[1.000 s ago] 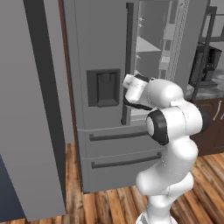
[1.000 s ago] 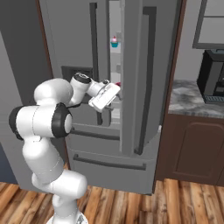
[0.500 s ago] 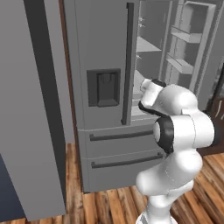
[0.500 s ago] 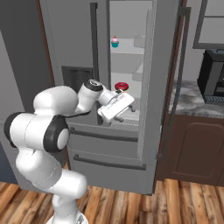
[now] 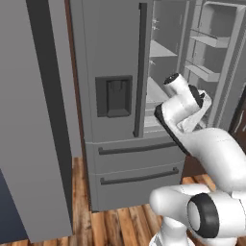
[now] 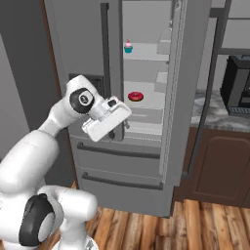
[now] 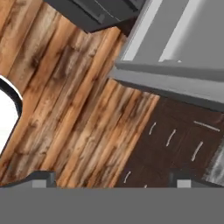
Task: Take the cupcake and donut from the fridge and place them on the empty tray on the dining counter.
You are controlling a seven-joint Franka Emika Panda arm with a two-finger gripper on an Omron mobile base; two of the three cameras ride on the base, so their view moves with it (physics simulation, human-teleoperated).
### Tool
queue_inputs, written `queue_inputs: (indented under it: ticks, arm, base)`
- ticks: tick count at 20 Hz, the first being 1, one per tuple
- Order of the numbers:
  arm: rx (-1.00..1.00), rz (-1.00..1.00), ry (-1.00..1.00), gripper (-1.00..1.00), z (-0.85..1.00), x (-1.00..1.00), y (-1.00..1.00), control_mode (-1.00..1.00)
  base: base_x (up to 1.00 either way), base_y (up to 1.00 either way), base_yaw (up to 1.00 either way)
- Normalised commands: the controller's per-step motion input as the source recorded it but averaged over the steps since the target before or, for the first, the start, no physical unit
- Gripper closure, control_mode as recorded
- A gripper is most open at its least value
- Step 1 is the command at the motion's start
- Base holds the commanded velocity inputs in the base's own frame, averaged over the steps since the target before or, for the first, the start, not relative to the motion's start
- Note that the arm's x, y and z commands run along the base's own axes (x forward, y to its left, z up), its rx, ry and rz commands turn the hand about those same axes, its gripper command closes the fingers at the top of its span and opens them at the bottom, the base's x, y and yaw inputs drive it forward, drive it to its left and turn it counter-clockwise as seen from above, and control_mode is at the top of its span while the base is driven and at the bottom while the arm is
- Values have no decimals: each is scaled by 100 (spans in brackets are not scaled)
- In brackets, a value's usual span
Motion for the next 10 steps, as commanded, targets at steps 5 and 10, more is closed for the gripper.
queue_inputs:
  ticks: [5, 10]
  arm:
    - [40, 9, -100, -100, 0, -32, 22, -100]
    - [27, 6, -85, -100, 48, -1, 4, -100]
  base:
    - [0, 0, 0]
    - [0, 0, 0]
